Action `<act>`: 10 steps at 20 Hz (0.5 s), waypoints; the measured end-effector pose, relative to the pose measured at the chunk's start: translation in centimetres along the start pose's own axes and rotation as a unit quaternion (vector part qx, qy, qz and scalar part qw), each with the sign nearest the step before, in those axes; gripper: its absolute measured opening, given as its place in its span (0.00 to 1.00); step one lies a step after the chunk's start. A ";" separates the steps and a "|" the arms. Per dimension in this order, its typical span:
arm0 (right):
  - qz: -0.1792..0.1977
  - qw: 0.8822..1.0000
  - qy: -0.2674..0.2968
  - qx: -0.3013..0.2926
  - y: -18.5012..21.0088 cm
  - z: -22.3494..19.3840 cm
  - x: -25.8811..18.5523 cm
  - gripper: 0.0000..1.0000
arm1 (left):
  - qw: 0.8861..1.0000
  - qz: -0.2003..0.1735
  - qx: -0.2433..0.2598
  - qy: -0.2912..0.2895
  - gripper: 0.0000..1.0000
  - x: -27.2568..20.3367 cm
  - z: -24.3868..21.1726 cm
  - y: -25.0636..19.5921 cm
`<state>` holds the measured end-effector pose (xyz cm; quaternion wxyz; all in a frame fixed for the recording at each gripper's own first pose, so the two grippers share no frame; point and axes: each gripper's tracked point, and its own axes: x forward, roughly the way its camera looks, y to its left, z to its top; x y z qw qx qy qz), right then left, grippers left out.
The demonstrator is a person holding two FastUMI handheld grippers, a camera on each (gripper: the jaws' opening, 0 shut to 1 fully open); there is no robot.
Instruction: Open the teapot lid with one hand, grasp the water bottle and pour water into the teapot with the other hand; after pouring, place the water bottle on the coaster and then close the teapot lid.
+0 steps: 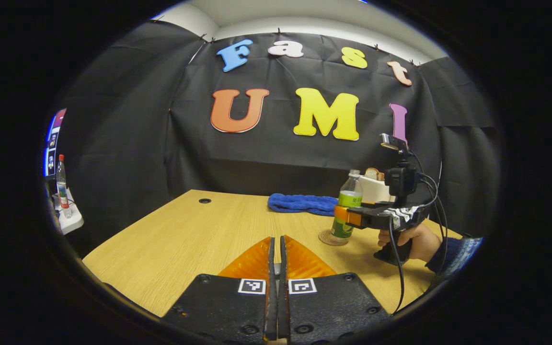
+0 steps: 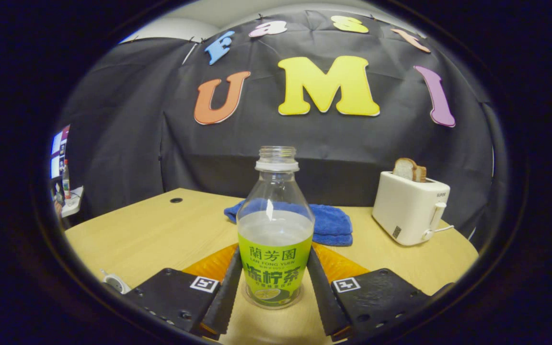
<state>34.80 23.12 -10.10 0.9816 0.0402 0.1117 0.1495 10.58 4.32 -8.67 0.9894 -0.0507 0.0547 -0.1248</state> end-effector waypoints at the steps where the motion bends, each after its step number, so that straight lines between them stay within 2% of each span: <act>1: 0.000 1.000 -0.002 -0.005 0.1 0.1 0.5 0.71 | 1.000 -0.003 -0.006 0.004 0.03 0.1 -0.2 0.0; 3: -0.009 1.000 -0.013 -0.026 0.0 0.4 1.5 0.72 | 1.000 -0.003 -0.008 0.006 0.03 0.4 -0.6 0.1; 8: -0.014 0.999 -0.012 -0.037 -0.1 0.2 1.9 0.72 | 1.000 -0.003 -0.007 0.021 0.03 1.2 -1.8 0.1; 10: -0.017 0.999 -0.011 -0.035 -0.2 0.2 1.8 0.77 | 1.000 -0.004 -0.008 0.024 0.04 1.4 -2.2 -0.1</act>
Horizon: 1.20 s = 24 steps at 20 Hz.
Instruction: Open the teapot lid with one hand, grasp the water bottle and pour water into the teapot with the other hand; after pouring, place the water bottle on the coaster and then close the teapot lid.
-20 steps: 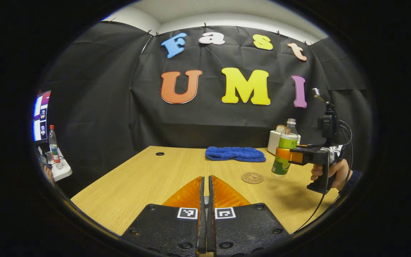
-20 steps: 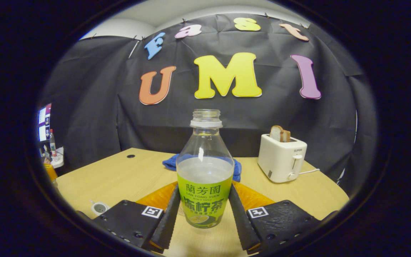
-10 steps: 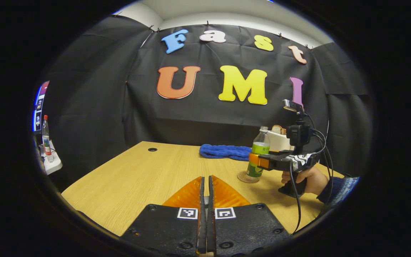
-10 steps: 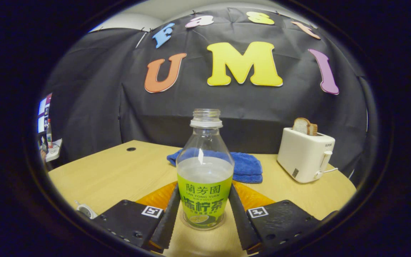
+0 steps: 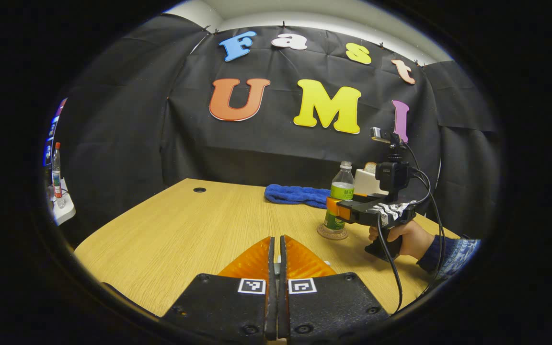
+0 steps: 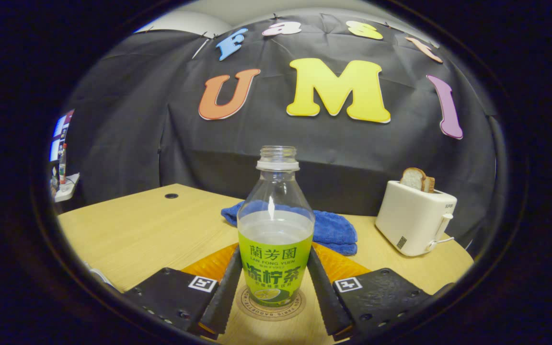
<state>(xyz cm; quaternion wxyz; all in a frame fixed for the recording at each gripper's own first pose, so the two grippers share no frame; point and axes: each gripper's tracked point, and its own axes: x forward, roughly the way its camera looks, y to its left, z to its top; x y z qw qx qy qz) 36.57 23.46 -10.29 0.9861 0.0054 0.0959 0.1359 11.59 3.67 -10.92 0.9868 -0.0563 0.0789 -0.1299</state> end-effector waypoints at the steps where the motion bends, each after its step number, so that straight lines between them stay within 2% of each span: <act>1: 0.001 1.000 -0.001 0.005 -0.2 0.1 0.0 0.79 | 1.000 0.002 0.004 0.000 0.03 0.1 0.0 0.0; 6: 0.024 0.999 -0.001 0.029 -0.1 0.6 -0.7 0.87 | 1.000 0.005 0.011 -0.009 0.04 -0.1 0.4 -0.1; 10: 0.025 0.999 -0.018 0.041 -0.6 1.7 -2.7 0.92 | 0.999 0.010 0.021 -0.025 0.04 -0.1 1.2 -0.2; 15: -0.013 0.998 -0.017 0.055 -3.4 1.3 -6.4 0.95 | 0.999 0.002 0.020 -0.035 0.04 -0.2 1.9 -1.6; 19: -0.037 0.995 -0.014 0.089 -5.9 -0.4 -10.6 0.95 | 0.998 -0.040 0.009 -0.045 0.04 0.6 2.1 -4.1; 21: -0.035 0.995 -0.017 0.091 -6.2 -1.2 -12.6 0.93 | 0.998 -0.036 0.010 -0.054 0.05 1.3 2.4 -3.8; 22: -0.037 0.995 -0.021 0.088 -6.3 -1.5 -13.7 0.96 | 0.998 -0.031 0.010 -0.062 0.04 1.8 2.6 -3.4; 24: -0.035 0.997 -0.029 0.066 -6.6 -2.2 -15.6 0.96 | 0.998 -0.026 0.002 -0.059 0.04 3.0 2.1 -3.3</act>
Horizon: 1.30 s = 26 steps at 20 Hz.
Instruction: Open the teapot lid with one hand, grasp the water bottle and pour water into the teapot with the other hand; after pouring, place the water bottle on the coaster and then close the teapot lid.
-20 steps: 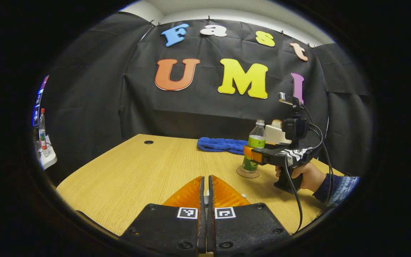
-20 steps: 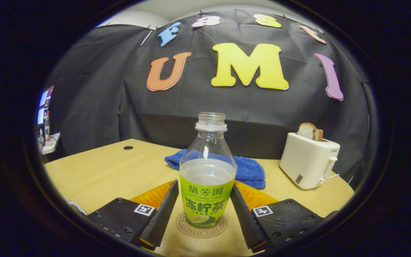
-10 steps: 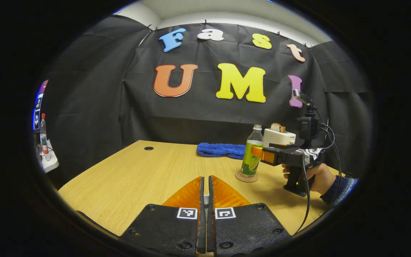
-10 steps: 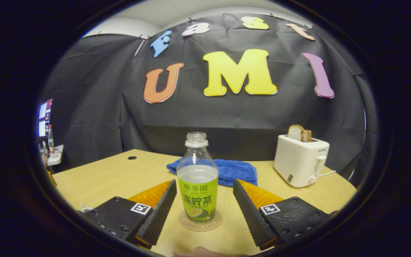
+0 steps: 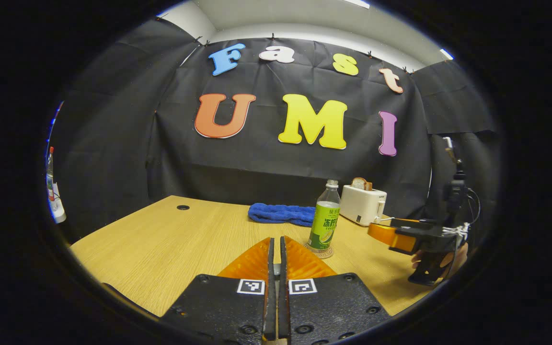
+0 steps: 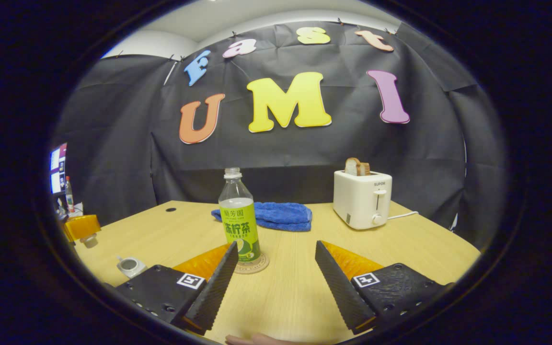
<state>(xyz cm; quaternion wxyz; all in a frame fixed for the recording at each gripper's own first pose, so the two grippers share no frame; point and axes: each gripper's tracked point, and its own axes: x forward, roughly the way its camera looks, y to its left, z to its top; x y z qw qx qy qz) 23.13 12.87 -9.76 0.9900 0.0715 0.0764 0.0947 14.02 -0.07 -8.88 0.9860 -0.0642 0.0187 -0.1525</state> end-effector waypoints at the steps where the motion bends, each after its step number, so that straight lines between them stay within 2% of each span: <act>1: -0.004 1.000 -0.004 -0.010 -0.5 -0.2 -1.0 0.96 | 1.000 0.002 -0.003 0.005 0.04 0.5 -0.5 0.1; 3: -0.008 1.000 -0.011 -0.021 -1.4 -0.6 -3.1 1.00 | 1.000 0.014 0.001 0.014 0.04 1.3 -1.6 0.5; 4: -0.007 1.000 -0.014 -0.025 -1.8 -0.9 -4.1 0.96 | 1.000 0.020 0.006 0.022 0.04 1.8 -2.2 0.6; 9: 0.009 0.998 -0.043 -0.038 -2.7 -1.5 -8.5 0.96 | 0.999 0.027 0.028 0.034 0.04 3.2 -3.6 0.2; 10: 0.017 0.998 -0.047 -0.041 -2.5 -1.7 -9.1 0.94 | 0.998 0.031 0.031 0.035 0.05 3.5 -3.8 0.3; 12: 0.022 0.997 -0.054 -0.047 -2.9 -1.9 -10.1 0.96 | 0.998 0.039 0.028 0.044 0.05 4.2 -4.5 0.5; 15: 0.025 0.996 -0.065 -0.055 -3.3 -2.2 -11.0 0.95 | 0.995 0.064 0.051 0.053 0.05 4.3 -5.4 1.3; 20: 0.030 0.997 -0.053 -0.053 -3.8 -3.7 -10.8 0.95 | 0.994 0.073 0.050 0.057 0.06 4.5 -6.2 1.1; 26: 0.025 0.997 -0.048 -0.046 -4.2 -3.9 -11.3 0.96 | 0.995 0.070 0.022 0.072 0.12 4.6 -6.1 1.3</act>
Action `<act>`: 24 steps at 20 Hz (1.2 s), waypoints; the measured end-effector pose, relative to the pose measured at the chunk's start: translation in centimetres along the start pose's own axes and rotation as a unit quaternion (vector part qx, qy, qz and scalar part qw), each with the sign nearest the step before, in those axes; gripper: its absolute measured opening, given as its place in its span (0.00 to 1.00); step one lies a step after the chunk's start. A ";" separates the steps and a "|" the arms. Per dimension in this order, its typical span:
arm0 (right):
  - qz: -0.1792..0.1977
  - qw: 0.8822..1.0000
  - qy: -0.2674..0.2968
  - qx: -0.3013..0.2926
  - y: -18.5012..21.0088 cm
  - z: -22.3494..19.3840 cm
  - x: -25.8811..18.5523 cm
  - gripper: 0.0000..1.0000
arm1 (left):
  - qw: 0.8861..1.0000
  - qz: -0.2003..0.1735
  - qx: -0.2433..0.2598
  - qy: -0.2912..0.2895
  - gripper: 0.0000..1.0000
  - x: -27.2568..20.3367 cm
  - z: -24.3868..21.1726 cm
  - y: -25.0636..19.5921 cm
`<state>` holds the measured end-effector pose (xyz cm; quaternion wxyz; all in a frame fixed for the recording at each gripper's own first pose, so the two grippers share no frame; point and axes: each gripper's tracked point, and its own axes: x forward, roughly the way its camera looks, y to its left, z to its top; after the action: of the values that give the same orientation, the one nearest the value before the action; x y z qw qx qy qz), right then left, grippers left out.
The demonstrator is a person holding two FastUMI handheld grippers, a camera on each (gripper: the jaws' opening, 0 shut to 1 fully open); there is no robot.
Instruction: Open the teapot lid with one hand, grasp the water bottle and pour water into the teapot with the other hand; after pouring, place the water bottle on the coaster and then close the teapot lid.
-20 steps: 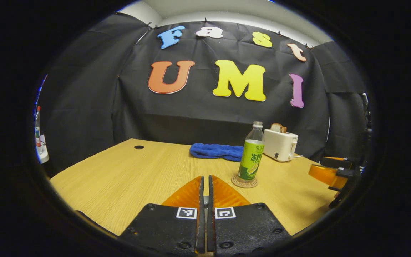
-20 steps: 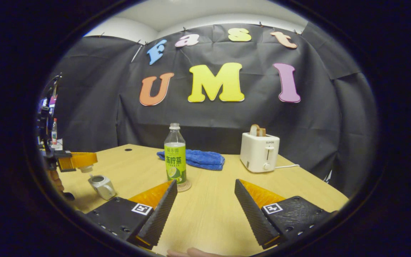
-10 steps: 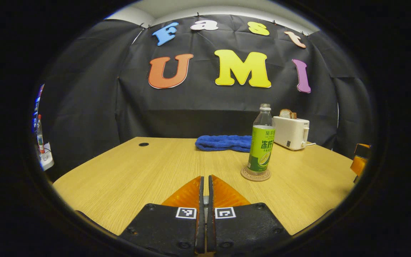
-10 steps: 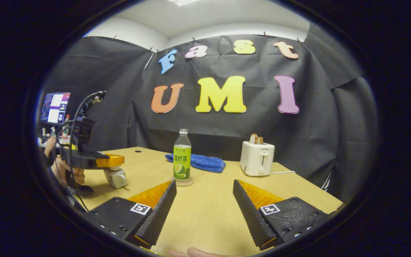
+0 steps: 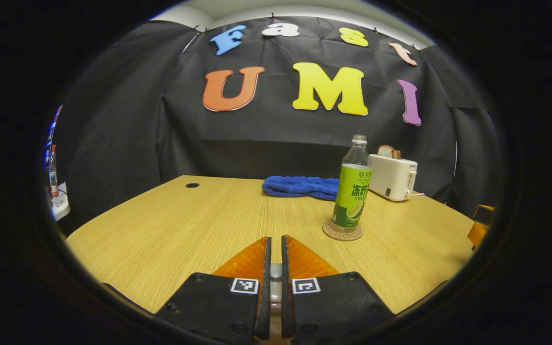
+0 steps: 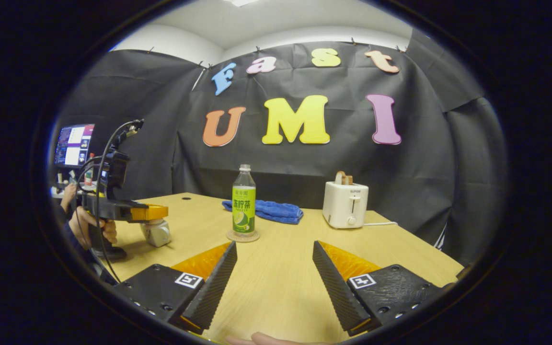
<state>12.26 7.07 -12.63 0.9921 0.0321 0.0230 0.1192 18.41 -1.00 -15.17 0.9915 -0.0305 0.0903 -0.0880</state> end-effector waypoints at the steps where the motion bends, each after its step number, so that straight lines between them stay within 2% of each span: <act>1: -0.004 1.000 -0.001 -0.002 -0.1 0.2 -0.2 0.96 | 1.000 0.004 0.000 0.001 0.15 -0.2 0.4 0.2; 2: -0.007 1.000 -0.005 -0.004 -0.1 0.6 -0.5 0.95 | 1.000 0.005 -0.001 0.001 0.22 -0.4 0.7 0.2; 5: -0.013 1.000 -0.013 -0.006 -0.1 1.9 -1.3 0.95 | 1.000 0.002 -0.012 -0.009 0.30 -1.7 2.9 -0.2; 8: -0.032 0.999 -0.026 -0.005 -0.9 4.1 -2.9 0.95 | 1.000 -0.008 -0.003 -0.027 0.54 -4.3 5.2 -1.8; 9: -0.039 0.999 -0.033 -0.003 -1.2 5.2 -3.6 0.95 | 0.999 -0.004 0.008 -0.038 0.58 -5.5 6.2 -2.0; 11: -0.054 0.998 -0.044 0.005 -2.1 7.1 -5.4 0.95 | 0.998 -0.015 0.028 -0.053 0.63 -7.7 7.7 -3.7; 12: -0.062 0.997 -0.047 0.007 -2.6 7.9 -6.3 0.95 | 0.998 -0.013 0.033 -0.060 0.72 -9.0 8.3 -4.2; 13: -0.073 0.996 -0.052 0.007 -3.1 8.8 -7.4 0.95 | 0.997 -0.017 0.039 -0.062 0.70 -10.3 8.9 -5.0; 14: -0.085 0.995 -0.056 0.004 -3.8 9.5 -8.5 0.95 | 0.997 -0.020 0.044 -0.066 0.84 -11.7 9.3 -5.9; 16: -0.103 0.992 -0.066 -0.004 -4.7 11.0 -11.1 0.95 | 0.996 -0.017 0.060 -0.066 0.98 -14.5 10.0 -7.1; 20: -0.138 0.988 -0.064 -0.002 -6.5 12.0 -15.8 0.95 | 0.995 -0.003 0.063 -0.084 1.00 -19.8 12.2 -9.0; 22: -0.138 0.989 -0.052 0.012 -6.5 11.7 -17.0 0.94 | 0.994 0.006 0.048 -0.094 0.99 -21.6 12.7 -9.5; 24: -0.131 0.990 -0.048 0.024 -6.1 11.5 -17.3 0.94 | 0.993 -0.009 0.035 -0.110 1.00 -23.0 12.8 -10.6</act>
<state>-2.46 -3.67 -0.93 0.9980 0.0583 -0.0179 -0.0138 -3.26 -6.75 2.17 0.9951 -0.0064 -0.0230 -0.0959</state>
